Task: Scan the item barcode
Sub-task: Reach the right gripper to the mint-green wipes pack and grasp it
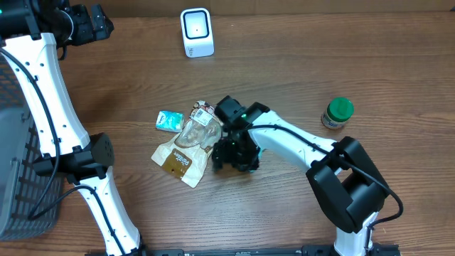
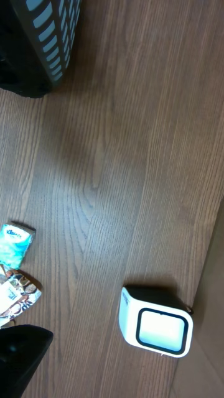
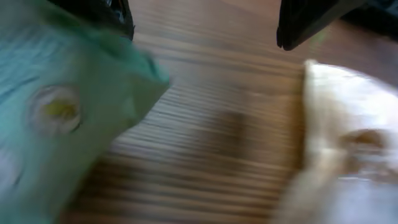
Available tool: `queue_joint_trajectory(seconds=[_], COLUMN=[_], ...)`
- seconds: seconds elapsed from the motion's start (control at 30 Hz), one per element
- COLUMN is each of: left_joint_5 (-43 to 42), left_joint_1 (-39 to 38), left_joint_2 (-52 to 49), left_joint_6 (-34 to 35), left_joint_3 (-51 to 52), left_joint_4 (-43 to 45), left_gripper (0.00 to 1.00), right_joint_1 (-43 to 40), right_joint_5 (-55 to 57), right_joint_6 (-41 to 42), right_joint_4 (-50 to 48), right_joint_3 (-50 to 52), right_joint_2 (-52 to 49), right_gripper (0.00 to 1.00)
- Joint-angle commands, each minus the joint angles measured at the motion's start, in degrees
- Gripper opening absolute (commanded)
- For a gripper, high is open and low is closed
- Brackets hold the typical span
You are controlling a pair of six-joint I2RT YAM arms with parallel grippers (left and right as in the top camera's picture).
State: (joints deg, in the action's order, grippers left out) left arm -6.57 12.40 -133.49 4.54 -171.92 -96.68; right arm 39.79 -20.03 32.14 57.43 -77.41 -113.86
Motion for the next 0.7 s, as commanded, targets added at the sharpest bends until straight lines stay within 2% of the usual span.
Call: queue_joint_trajectory(seconds=[0.0,0.2,0.47,0.67], left_joint_5=[0.4,0.4,0.4,0.4], left_joint_1=[0.0,0.0,-0.1,-0.1], left_joint_2=[2.0,2.0,2.0,2.0], left_joint_6=[0.8,0.8,0.8,0.8], left_joint_3=[-1.0,-1.0,-1.0,-1.0], left_joint_4=[-0.1,-0.1,-0.1,-0.1], left_gripper=[1.00,1.00,1.00,1.00], right_joint_1=[-3.7,-9.4,-15.7,-21.3], right_joint_5=[7.4,13.9,22.6,14.3], right_joint_6=[0.4,-5.9,-7.2,-8.6], right_joint_4=[4.4,7.9,8.1,7.4], right_joint_3=[-0.6,-0.7,-1.5,-2.6], right_joint_2=[0.1,0.3,4.0,6.9], right_gripper=[0.73,0.74,0.74,0.75])
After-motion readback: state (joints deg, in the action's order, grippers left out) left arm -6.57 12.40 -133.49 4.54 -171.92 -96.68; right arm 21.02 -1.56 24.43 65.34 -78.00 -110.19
